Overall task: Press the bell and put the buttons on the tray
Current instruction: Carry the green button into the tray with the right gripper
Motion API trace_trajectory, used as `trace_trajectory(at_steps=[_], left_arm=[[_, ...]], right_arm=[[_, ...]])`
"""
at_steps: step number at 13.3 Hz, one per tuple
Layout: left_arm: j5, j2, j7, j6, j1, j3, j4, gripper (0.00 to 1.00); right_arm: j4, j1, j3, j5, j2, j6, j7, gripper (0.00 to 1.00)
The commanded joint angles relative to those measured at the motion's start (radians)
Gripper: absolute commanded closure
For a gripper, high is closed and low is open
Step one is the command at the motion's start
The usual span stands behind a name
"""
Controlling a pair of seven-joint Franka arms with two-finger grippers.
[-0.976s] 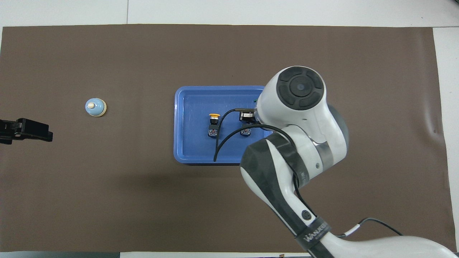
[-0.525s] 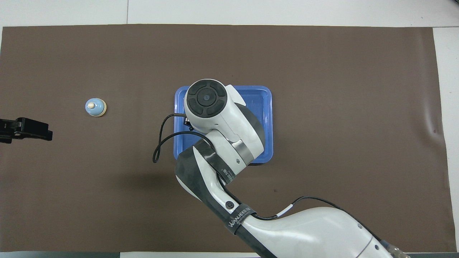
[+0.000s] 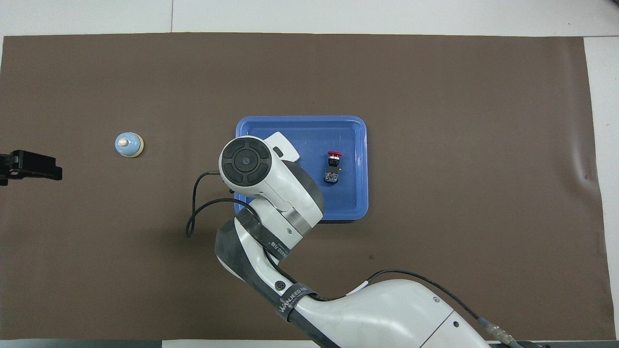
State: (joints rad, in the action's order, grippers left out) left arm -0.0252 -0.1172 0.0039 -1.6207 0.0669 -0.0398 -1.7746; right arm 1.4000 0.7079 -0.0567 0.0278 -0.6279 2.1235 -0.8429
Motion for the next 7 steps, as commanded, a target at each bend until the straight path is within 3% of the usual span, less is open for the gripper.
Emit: trace_trajectory(at_steps=[1, 7], left_arm=[[-0.002, -0.001, 0.007, -0.047, 0.016, -0.005, -0.034, 0.0], [-0.002, 0.017, 0.007, -0.087, 0.016, -0.005, -0.049, 0.0]], right_arm=[[0.097, -0.002, 0.001, 0.001, 0.025, 0.099, -0.002, 1.0], [0.183, 0.021, 0.001, 0.004, 0.05, 0.188, -0.004, 1.0]])
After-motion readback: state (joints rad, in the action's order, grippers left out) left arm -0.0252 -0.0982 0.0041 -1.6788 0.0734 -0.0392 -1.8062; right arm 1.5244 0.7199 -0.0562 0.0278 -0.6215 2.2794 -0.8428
